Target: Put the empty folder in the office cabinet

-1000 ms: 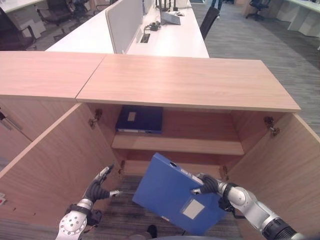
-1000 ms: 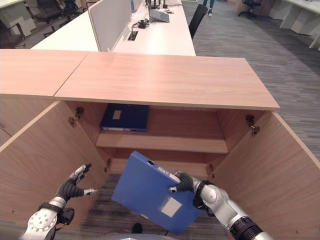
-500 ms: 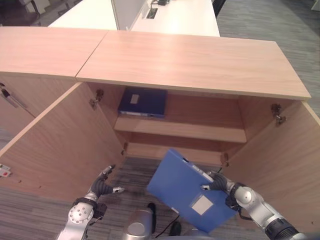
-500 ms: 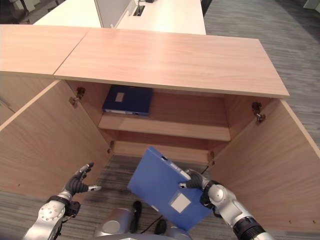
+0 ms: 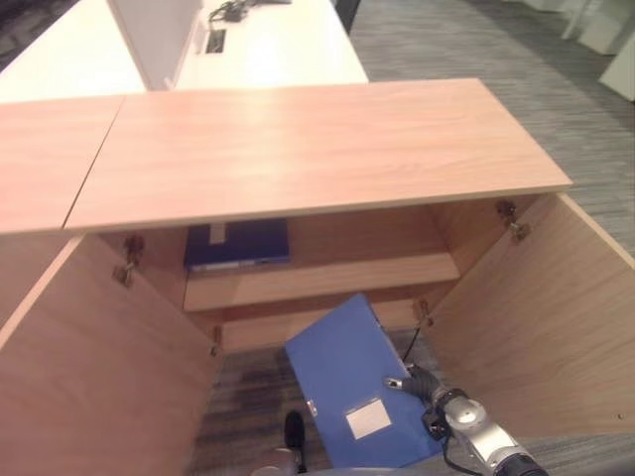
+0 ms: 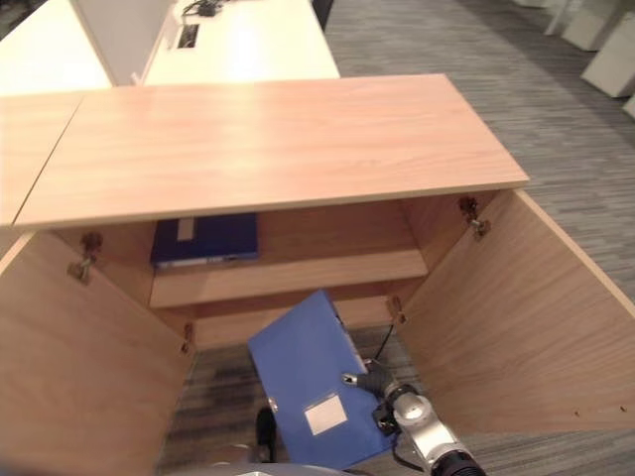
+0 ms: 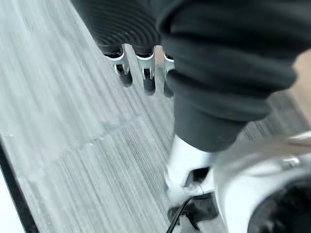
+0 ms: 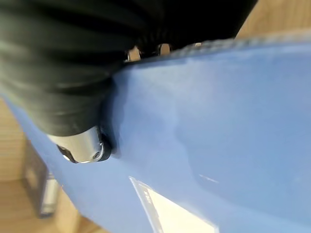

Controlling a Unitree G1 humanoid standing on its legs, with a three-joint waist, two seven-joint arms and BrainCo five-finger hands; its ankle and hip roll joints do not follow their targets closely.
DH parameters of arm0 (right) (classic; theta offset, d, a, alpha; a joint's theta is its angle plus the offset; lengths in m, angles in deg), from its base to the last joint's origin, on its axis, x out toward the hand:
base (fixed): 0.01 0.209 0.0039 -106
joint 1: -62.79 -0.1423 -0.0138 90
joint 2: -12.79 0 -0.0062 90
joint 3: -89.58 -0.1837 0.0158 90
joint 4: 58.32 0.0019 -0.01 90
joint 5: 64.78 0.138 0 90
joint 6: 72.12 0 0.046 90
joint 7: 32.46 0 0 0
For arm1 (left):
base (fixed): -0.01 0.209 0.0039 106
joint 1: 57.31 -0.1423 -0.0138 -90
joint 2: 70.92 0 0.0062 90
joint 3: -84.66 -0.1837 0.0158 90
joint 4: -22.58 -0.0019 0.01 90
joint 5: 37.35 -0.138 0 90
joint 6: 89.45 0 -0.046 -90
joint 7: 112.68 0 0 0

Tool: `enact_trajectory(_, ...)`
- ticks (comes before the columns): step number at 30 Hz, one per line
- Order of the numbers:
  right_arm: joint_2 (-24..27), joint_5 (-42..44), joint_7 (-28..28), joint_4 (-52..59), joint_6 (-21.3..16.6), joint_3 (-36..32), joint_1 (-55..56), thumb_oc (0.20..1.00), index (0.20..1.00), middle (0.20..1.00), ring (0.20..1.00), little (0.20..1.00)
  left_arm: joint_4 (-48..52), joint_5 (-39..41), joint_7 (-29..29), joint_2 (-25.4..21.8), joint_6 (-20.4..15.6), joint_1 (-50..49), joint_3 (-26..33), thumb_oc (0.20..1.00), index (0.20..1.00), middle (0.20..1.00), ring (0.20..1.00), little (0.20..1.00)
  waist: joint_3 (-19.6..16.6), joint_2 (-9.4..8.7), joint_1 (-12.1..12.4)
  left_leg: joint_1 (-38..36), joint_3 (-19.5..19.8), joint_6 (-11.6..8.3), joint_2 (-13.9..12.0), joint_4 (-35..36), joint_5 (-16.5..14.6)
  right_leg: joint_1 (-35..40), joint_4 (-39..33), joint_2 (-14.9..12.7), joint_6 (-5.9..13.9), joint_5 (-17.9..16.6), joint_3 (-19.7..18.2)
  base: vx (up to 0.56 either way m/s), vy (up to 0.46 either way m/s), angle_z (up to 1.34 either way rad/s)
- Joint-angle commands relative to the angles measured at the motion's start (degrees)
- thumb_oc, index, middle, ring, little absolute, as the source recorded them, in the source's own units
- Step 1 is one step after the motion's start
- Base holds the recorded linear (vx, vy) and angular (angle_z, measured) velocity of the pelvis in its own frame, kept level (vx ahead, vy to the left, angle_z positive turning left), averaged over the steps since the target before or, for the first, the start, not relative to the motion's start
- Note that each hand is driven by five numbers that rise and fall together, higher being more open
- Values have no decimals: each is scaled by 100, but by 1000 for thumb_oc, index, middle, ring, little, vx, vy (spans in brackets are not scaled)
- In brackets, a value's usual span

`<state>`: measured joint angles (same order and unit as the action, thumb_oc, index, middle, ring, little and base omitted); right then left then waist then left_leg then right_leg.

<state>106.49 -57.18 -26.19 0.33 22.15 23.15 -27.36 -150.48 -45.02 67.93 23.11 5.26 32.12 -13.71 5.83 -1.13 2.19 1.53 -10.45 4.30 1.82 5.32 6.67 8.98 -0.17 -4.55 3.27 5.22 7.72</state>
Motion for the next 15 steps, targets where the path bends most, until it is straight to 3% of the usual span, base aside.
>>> enact_trajectory(1, -179, 452, 87, 155, -352, -138, -112, 200, 200, 200, 200, 200, 183, 29, 58, -25, -112, -395, 62, 1000, 1000, 1000, 1000, 1000, -311, 92, 144, 193, 136, -229, 121, -32, -394, -251, 416, -692, 438, -171, 383, 52, 143, -17)
enact_trajectory(3, -228, 580, 83, 33, -386, -203, -227, 200, 200, 200, 200, 200, 212, 192, 94, 7, -119, -406, 98, 1000, 1000, 1000, 1000, 1000, -232, 147, 156, 63, 105, -130, 222, -32, -486, -484, 999, -931, 510, -437, 403, 58, 215, -21)
enact_trajectory(5, -302, 775, 88, 25, -423, -225, -281, 200, 200, 200, 200, 200, 215, 183, 104, 23, -124, -390, 5, 1000, 1000, 1000, 1000, 1000, -152, 190, 144, -22, 79, -65, 266, -32, -544, -695, 1573, -1160, 458, -706, 547, 55, 177, 1)
enact_trajectory(6, -354, 906, 83, 3, -463, -233, -287, 200, 200, 200, 200, 200, 224, 151, 112, 36, -134, -374, -55, 1000, 1000, 1000, 1000, 1000, -100, 158, 144, -156, 76, -74, 308, -32, -696, -772, 1888, -1367, 476, -635, 707, 80, 144, -6)
enact_trajectory(8, -402, 1159, 146, 93, -468, -184, -307, 200, 200, 200, 200, 200, 384, 54, 164, 52, -177, -315, -242, 1000, 1000, 1000, 1000, 1000, -28, 154, 137, -279, -41, -101, 250, -32, -823, -882, 1844, -1611, 423, -655, 1319, 79, 84, -17)
enact_trajectory(9, -399, 1161, 146, 96, -466, -185, -306, 200, 200, 200, 200, 200, 386, 54, 164, 54, -176, -315, -243, 1000, 1000, 1000, 1000, 1000, -28, 159, 134, -279, -36, -105, 244, -32, -822, -876, 1835, -1604, 418, -655, 1328, 46, -3, -10)
enact_trajectory(12, -306, 1420, 111, 306, -489, -106, -358, 200, 200, 200, 200, 200, 702, 193, 254, 12, -289, -135, -410, 1000, 1000, 1000, 1000, 1000, 100, 210, 29, -337, 2, -147, 125, -32, -819, -1251, 1464, -1163, 360, -570, 1281, 28, -55, 3)
enact_trajectory(14, -302, 1743, 0, 334, -513, -10, -545, 200, 200, 200, 200, 200, 1023, 329, 368, -41, -364, 67, -543, 1000, 1000, 1000, 1000, 1000, 273, 162, 2, -457, 42, -183, 121, -32, -863, -1546, 979, -874, 441, -804, 1406, 66, -105, -4)
enact_trajectory(15, -303, 1745, 0, 332, -513, -11, -549, 200, 200, 200, 200, 200, 1024, 330, 368, -43, -363, 70, -542, 1000, 1000, 1000, 1000, 1000, 283, 165, -2, -465, 48, -186, 116, -32, -863, -1526, 960, -866, 438, -811, 1415, 75, -109, 16)
